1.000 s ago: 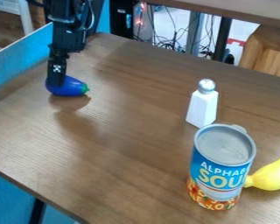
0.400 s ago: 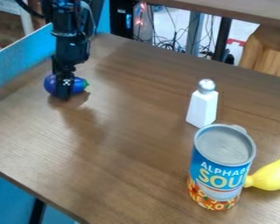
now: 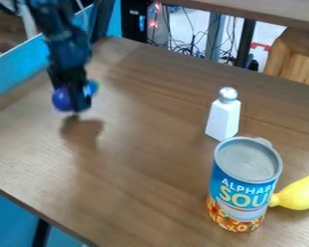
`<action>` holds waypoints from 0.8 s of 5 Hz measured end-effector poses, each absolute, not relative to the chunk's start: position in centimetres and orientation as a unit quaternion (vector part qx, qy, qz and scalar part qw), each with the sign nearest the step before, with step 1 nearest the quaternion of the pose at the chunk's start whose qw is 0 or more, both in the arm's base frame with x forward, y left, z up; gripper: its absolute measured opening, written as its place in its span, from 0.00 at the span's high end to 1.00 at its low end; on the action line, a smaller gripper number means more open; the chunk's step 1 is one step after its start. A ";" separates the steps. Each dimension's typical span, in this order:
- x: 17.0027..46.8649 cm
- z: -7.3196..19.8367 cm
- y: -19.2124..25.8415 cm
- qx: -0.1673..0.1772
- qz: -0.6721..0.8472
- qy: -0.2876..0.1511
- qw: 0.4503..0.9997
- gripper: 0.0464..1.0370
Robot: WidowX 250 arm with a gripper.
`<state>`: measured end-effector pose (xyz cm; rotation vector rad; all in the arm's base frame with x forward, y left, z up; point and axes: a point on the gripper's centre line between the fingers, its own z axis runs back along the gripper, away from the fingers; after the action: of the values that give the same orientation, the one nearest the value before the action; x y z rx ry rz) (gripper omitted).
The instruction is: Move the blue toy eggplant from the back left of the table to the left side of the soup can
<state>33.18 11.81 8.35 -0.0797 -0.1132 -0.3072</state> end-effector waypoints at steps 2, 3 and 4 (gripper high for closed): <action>31.0 14.9 6.6 -0.043 -0.076 -0.102 0.991 0.19; 30.0 14.4 3.1 -0.029 -0.087 -0.050 0.995 0.19; 29.2 11.7 -0.7 -0.043 -0.111 -0.020 0.993 0.19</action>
<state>29.18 -0.69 11.74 -0.0869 -0.0400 -0.2230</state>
